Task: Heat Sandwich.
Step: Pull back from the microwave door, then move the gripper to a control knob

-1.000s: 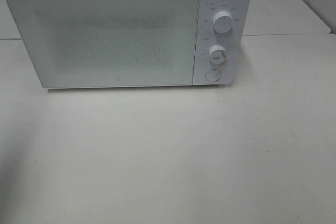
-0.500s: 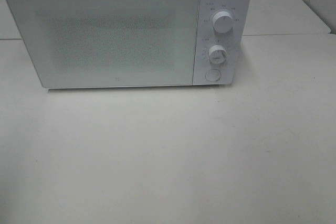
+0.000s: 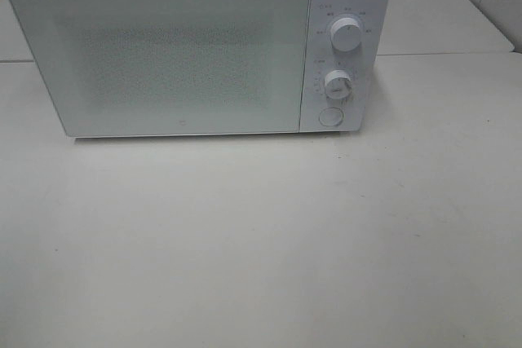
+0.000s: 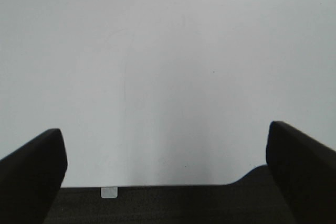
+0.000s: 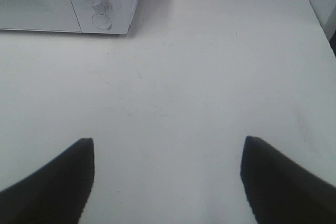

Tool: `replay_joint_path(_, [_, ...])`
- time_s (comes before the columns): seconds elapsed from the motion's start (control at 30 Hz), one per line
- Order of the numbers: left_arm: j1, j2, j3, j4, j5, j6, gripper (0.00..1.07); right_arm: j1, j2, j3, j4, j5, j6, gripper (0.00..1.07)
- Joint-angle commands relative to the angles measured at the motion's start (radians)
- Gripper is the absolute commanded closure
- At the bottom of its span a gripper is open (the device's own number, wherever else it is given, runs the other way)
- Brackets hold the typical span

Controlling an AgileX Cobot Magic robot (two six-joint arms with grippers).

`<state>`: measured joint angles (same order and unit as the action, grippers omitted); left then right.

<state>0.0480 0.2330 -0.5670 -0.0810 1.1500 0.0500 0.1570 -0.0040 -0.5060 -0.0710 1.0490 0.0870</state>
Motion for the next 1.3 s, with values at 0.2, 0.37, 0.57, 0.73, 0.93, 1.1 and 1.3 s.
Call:
replay_joint_path(0.2, [-0.006,-0.124,0.064,-0.012,-0.125,-0.001,0.09,-0.006,-0.026,0.001,0.002,-0.012,0.002,0.32])
replay_joint_path(0.37, [-0.006,-0.191,0.073,-0.008,-0.114,0.000,0.09,-0.006,-0.026,0.001,0.002,-0.012,0.002,0.32])
replay_joint_path(0.57, [-0.006,-0.263,0.073,-0.009,-0.114,0.000,0.09,-0.006,-0.026,0.001,0.002,-0.012,0.002,0.32])
replay_joint_path(0.73, [-0.006,-0.264,0.073,-0.008,-0.114,0.000,0.09,-0.006,-0.020,0.001,0.002,-0.012,0.002,0.32])
replay_joint_path(0.93, [-0.006,-0.263,0.073,-0.008,-0.114,0.000,0.09,-0.006,-0.020,0.001,0.002,-0.012,0.002,0.32])
replay_joint_path(1.1, [-0.006,-0.263,0.073,-0.008,-0.114,0.000,0.09,-0.006,-0.020,0.001,0.002,-0.012,0.002,0.32])
replay_joint_path(1.3, [-0.006,-0.263,0.073,-0.008,-0.114,0.000,0.09,-0.006,-0.020,0.001,0.002,-0.012,0.002,0.32])
